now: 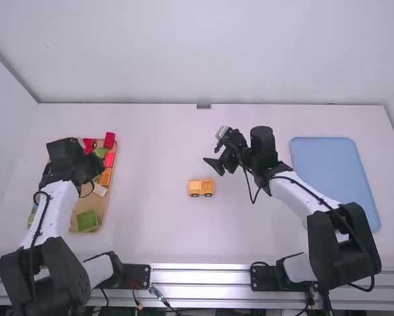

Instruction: Assemble lego blocks to make yellow taxi

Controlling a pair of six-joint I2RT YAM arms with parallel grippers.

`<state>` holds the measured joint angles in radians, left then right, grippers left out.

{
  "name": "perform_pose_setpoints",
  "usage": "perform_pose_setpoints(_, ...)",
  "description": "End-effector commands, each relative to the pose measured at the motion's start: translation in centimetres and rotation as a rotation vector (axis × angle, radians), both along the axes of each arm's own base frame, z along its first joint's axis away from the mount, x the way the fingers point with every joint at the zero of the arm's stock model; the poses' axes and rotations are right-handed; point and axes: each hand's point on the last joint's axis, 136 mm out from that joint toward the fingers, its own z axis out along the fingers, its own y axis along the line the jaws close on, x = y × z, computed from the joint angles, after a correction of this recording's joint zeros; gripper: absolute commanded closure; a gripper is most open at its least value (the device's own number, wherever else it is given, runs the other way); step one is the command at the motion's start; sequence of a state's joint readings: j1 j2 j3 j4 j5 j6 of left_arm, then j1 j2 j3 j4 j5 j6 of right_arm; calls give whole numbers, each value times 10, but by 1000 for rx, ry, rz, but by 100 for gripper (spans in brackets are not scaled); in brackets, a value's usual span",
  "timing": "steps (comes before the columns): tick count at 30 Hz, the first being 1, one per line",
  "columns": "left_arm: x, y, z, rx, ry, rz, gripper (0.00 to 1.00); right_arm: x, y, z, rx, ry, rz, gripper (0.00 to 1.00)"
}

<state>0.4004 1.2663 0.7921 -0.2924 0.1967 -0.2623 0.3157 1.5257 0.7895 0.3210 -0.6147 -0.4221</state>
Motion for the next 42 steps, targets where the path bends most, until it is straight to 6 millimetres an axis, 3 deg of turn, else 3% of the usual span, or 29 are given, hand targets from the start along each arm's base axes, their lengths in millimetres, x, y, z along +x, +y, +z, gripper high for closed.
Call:
perform_pose_setpoints(1, 19, -63, 32, -15, -149, -371, 90, -5, 4, 14, 105, 67, 8, 1)
perform_pose_setpoints(4, 23, -133, 55, -36, -309, -741, 90, 2, 4, 24, 222, 115, 13, 1)
perform_pose_setpoints(5, 22, -140, 57, -37, -325, -778, 90, 2, 5, 24, 237, 121, 25, 1)
perform_pose_setpoints(8, 14, -198, 75, -73, -484, -1075, 91, -13, 11, 35, 373, 152, 229, 1)
perform_pose_setpoints(15, -4, -269, 88, -188, -705, -1435, 96, -31, 20, 47, 520, 210, 459, 1)
perform_pose_setpoints(21, -6, -294, 87, -304, -805, -1564, 96, -37, 18, 57, 562, 227, 492, 1)
perform_pose_setpoints(31, -3, -313, 86, -361, -878, -1645, 98, -42, 35, 66, 583, 324, 517, 4)
perform_pose_setpoints(35, -5, -318, 88, -359, -892, -1660, 98, -45, 50, 68, 568, 309, 556, 9)
perform_pose_setpoints(38, 5, -317, 86, -367, -845, -1593, 98, -48, 55, 68, 559, 293, 575, 15)
perform_pose_setpoints(42, 8, -317, 85, -366, -833, -1574, 98, -47, 59, 70, 566, 288, 568, 31)
